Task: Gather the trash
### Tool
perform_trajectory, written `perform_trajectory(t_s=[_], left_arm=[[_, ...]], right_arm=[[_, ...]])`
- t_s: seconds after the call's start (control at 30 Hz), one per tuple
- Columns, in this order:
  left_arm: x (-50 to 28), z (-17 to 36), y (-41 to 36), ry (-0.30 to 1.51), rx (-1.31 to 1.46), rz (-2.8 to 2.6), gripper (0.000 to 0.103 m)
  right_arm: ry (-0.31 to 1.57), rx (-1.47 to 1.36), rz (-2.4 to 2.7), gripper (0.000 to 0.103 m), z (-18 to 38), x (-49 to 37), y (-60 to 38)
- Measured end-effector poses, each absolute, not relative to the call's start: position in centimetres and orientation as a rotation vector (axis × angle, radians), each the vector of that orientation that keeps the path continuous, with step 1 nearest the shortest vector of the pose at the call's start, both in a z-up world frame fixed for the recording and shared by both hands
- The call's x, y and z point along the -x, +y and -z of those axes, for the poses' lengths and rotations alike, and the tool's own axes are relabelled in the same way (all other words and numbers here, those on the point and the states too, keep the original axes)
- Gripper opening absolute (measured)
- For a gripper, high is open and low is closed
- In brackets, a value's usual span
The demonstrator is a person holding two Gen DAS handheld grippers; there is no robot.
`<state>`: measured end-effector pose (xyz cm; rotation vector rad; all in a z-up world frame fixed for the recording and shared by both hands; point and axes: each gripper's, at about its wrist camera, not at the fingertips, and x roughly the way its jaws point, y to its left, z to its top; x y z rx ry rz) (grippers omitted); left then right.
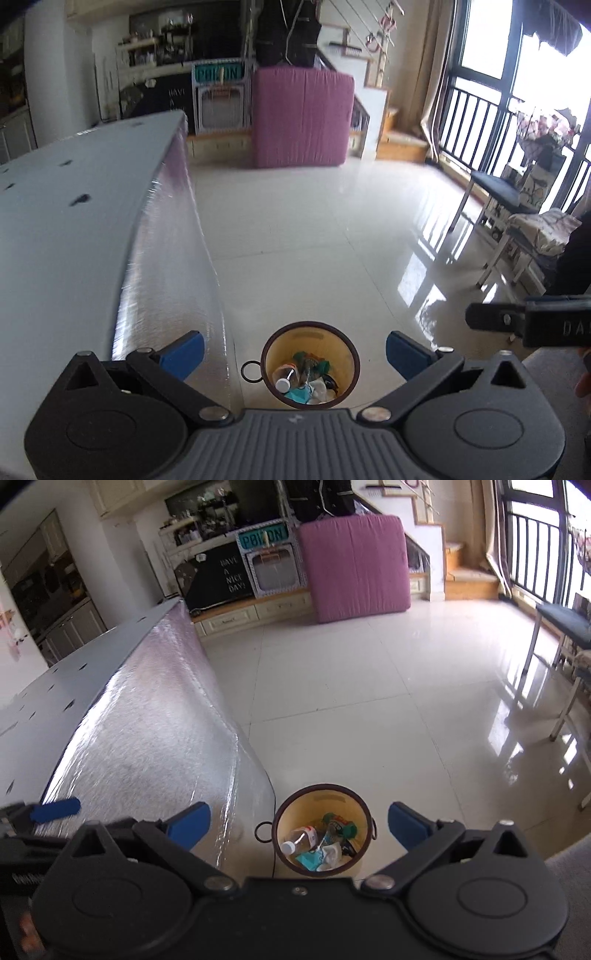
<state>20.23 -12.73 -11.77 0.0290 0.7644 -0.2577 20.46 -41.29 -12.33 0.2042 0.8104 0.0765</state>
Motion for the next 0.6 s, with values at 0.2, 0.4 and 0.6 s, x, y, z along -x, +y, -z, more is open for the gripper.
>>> perform_trajectory(t_s=[0.2, 0.4, 0.6], left_arm=[[-16.0, 11.4, -10.5, 0.709, -0.013, 0.235, 0.103], [-12.7, 12.4, -8.1, 0.694, -0.017, 0.238, 0.103], [-11.3, 12.6, -6.1, 0.708, 0.068, 0.195, 0.103]], right_arm=[[0.779, -0.175, -0.065, 0.103, 11.6, -15.7, -39.9], [0.740, -0.163, -0.051, 0.103, 11.0, -11.9, -38.9], [0.733, -0.099, -0.039, 0.103, 11.8, -9.5, -37.5]])
